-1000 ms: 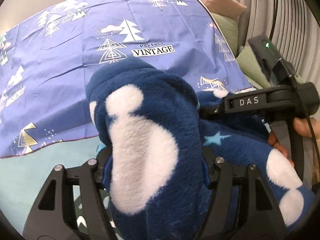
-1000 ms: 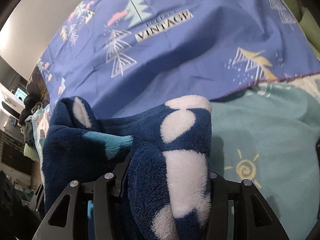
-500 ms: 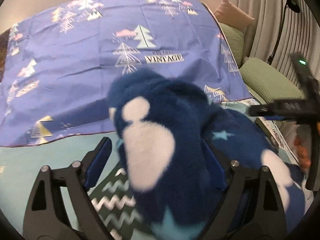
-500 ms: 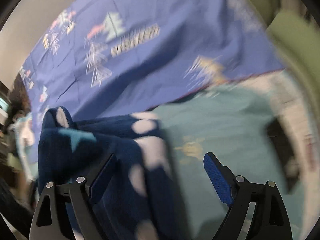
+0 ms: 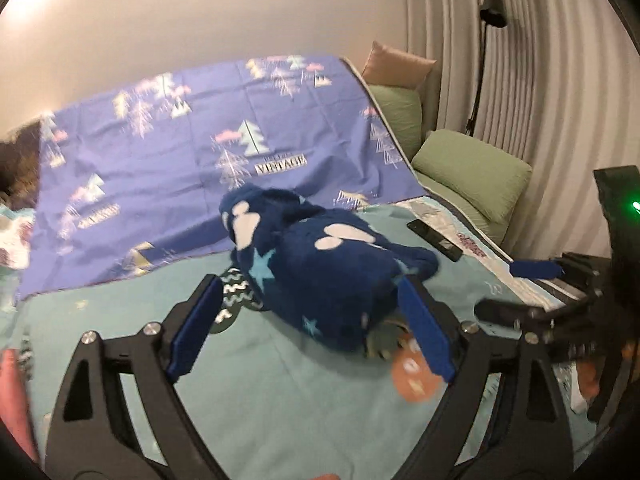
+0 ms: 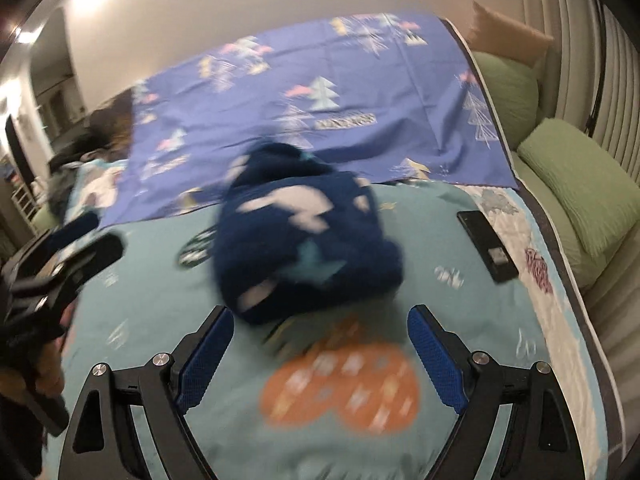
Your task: Fold small clothes
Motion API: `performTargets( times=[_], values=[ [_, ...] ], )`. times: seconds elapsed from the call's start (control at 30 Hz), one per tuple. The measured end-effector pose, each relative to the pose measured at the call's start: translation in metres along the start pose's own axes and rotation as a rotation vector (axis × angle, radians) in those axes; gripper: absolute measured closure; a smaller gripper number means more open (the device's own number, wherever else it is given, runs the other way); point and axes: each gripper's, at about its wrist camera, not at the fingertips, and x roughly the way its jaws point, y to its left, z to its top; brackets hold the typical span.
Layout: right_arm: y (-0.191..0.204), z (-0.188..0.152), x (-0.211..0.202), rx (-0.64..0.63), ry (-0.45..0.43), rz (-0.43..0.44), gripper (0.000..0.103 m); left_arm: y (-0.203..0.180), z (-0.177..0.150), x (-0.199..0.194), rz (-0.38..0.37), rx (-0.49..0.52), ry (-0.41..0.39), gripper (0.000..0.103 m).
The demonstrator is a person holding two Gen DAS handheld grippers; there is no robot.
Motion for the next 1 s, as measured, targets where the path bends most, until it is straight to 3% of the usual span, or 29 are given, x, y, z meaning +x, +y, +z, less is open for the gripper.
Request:
performTargets(
  times=[0.13,0.23,0.4,0.6,0.73,0.87,1.0],
  values=[
    [0.033,-0.019,-0.064,-0.005,-0.060,0.011,0.013,-0.018,-0.001,-0.073,0.031,0.048,-0.062,0.011],
    [0.055,-0.033,-0.106,-0.016,-0.135,-0.040,0.011,-0.029,-0.009,-0.122,0.073,0.073,-0.098,0.006],
    [0.084,-0.071,-0.151,-0.016,-0.191,-0.073,0.008,-0.043,-0.036,-0.185,0.107,0.093,-0.096,0.006],
    [0.105,-0.122,-0.177,0.013,-0.223,-0.079,0.008,-0.056,-0.080,-0.221,0.120,0.078,-0.066,0.006],
    [0.109,-0.151,-0.190,0.038,-0.248,-0.099,0.008,-0.062,-0.103,-0.240,0.140,0.063,-0.091,0.006],
    [0.114,-0.171,-0.201,0.019,-0.249,-0.151,0.007,-0.059,-0.119,-0.250,0.199,0.047,-0.114,0.006],
    [0.110,-0.178,-0.206,0.029,-0.248,-0.162,0.007,-0.052,-0.128,-0.250,0.207,0.014,-0.097,0.006]
  ],
)
